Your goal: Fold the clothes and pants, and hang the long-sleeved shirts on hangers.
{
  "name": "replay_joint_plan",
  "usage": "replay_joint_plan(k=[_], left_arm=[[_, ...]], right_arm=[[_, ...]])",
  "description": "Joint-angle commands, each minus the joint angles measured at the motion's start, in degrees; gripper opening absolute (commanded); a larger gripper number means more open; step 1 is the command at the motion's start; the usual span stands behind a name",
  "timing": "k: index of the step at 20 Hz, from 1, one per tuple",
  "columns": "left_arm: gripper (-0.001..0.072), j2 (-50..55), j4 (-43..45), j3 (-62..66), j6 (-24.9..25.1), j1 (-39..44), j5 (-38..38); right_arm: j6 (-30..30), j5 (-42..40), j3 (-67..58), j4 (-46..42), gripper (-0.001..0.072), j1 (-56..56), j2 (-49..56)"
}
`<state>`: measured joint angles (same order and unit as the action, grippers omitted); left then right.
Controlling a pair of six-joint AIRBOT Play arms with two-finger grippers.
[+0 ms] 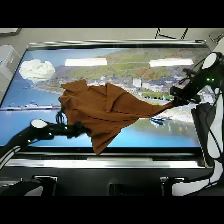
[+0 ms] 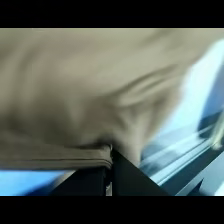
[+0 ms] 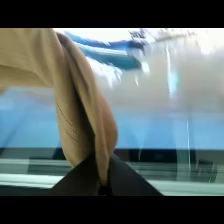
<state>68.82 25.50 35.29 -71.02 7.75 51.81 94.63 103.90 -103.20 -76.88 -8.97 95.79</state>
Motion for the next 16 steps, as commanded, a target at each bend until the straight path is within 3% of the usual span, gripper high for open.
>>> replay_joint_plan(k=[1, 5, 8, 11, 16], left_arm=[[0.0022, -10.84, 4.22, 14.01, 1.62, -6.16, -0.24], [0.0023, -20.61, 4.59, 45.68, 1.64, -18.82, -4.22], [0.0023, -22.53, 4.57, 65.40, 1.55, -23.32, -6.62], [0.0023, -25.38, 4.55, 73.68, 1.40, -23.32, -6.75], [0.0022, -29.20, 4.57, 76.00, -1.44, -23.32, -13.53]], right_arm=[[-0.92, -10.12, -1.62, 1.29, 0.0034, -0.17, -7.91], [-3.56, -32.83, -10.27, 1.22, 0.0034, -0.17, -23.26], [-4.46, -46.99, -11.93, -1.55, 0.0035, -0.17, -35.67], [-4.42, -45.55, -11.93, -5.07, 0.0035, -0.17, -44.74], [-3.82, -46.49, -11.96, -6.82, 0.0035, -0.17, -52.68]])
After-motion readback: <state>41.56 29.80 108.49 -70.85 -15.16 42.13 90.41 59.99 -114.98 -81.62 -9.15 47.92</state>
